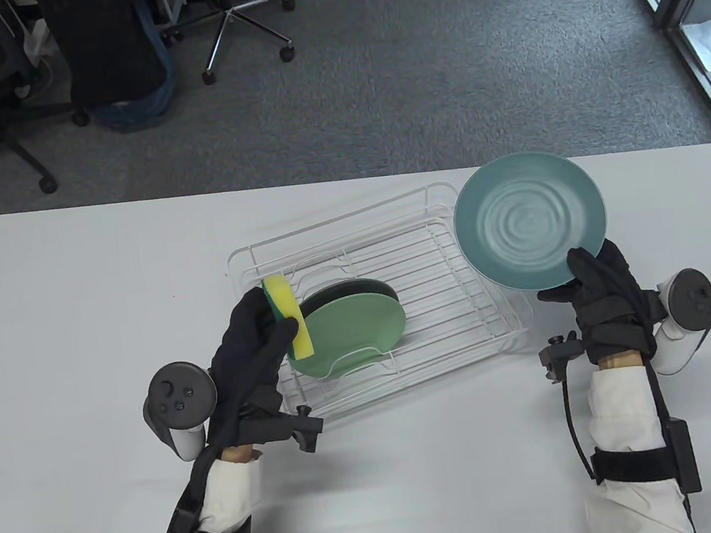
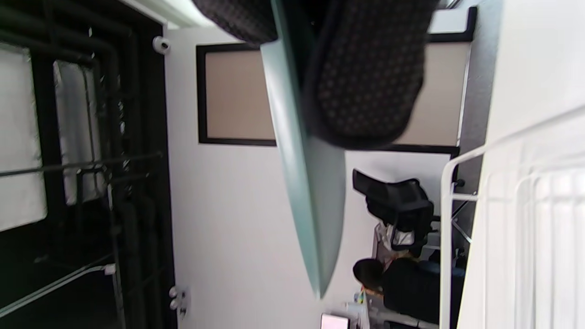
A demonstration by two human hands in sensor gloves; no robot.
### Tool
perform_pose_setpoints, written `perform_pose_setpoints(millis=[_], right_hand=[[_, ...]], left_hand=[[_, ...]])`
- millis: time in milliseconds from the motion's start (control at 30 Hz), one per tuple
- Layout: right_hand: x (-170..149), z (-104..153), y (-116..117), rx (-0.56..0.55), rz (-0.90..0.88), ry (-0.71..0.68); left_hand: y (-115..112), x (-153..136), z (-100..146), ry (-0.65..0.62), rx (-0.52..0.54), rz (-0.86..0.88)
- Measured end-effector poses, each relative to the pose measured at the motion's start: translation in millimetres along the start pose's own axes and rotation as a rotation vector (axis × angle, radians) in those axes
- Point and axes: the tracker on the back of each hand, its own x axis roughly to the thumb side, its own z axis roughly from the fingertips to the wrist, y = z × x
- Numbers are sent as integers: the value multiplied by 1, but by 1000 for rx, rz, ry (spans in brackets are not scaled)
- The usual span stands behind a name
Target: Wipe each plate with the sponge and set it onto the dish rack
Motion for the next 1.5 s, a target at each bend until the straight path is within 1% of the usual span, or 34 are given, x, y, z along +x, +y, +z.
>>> perform_pose_setpoints(millis=[200,367,467,500,667,733,833,933,1033,1100,1167,1233,1333,1367,1433,1500], right_hand=[[21,13,42,120,52,-67],[22,24,72,175,110,-88],[20,30,87,213,126,-101],[19,32,90,222,132,-107],[13,41,108,288,153,-115],[13,43,112,321,153,-117],[14,45,120,367,175,-140],[16,49,127,395,200,-160],[19,52,132,420,235,-188],[21,56,137,460,237,-208],[23,59,142,476,277,-226],[24,62,147,504,317,-250],[24,65,155,563,335,-270],[23,66,156,582,332,-271],[20,67,162,646,307,-262],[18,68,167,694,306,-254]], left_hand=[[-3,25,7,-110,-6,-83],[-10,38,13,-182,-27,-150],[-15,43,15,-212,-42,-195],[-16,44,15,-221,-45,-219],[-30,52,18,-279,-87,-461],[-36,53,19,-288,-117,-535],[-48,53,20,-278,-230,-690],[-60,53,21,-288,-308,-815],[-69,52,22,-299,-358,-821],[-76,50,25,-302,-389,-806],[-81,50,26,-310,-400,-804],[-84,51,28,-319,-393,-788],[-82,53,30,-330,-357,-788],[-81,54,30,-330,-336,-786],[-78,54,30,-337,-262,-788],[-73,54,30,-331,-213,-822]])
